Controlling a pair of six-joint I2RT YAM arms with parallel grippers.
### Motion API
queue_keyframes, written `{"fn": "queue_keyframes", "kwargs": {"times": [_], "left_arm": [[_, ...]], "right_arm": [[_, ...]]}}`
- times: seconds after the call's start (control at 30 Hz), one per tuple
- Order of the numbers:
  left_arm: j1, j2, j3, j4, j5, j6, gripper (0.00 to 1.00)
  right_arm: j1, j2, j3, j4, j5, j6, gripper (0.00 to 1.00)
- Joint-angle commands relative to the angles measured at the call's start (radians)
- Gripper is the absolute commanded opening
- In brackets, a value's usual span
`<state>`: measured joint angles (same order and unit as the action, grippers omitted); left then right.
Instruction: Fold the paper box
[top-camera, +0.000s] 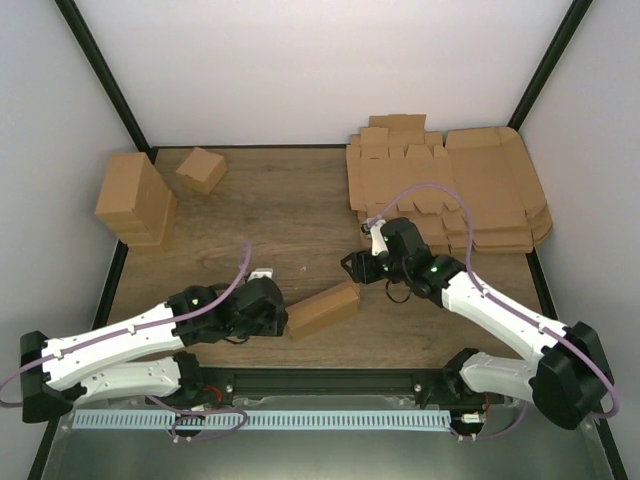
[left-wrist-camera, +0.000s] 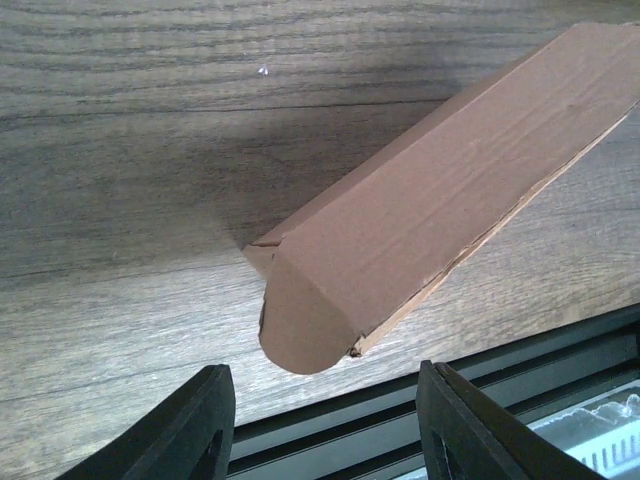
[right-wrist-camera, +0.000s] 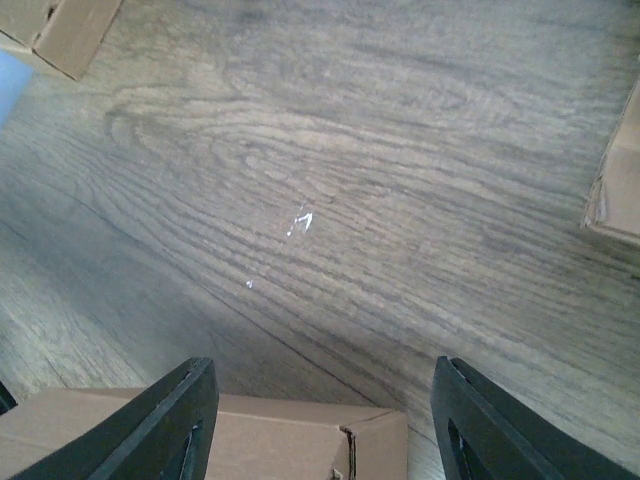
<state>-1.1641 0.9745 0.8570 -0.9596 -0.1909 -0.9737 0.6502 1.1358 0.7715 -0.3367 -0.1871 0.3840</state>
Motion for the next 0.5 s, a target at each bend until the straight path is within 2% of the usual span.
{"fn": "queue_keyframes", "kwargs": {"times": [0.0, 0.23, 0.47], "left_arm": [[0.004, -0.014, -0.019, 0.056, 0.017, -0.029, 0.5], [0.002, 0.038, -0.039, 0.093, 0.055, 0.061, 0.43], [0.002, 0.039, -0.056, 0.063, 0.033, 0.055, 0.43]], "right_arm": [[-0.004, 0.005, 0.026, 0.039, -0.028, -0.02, 0.62], [-0.004, 0.042, 0.032, 0.072, -0.069, -0.041, 0.62], [-0.009, 0.127, 0.045, 0.069, -0.071, -0.057, 0.67]]}}
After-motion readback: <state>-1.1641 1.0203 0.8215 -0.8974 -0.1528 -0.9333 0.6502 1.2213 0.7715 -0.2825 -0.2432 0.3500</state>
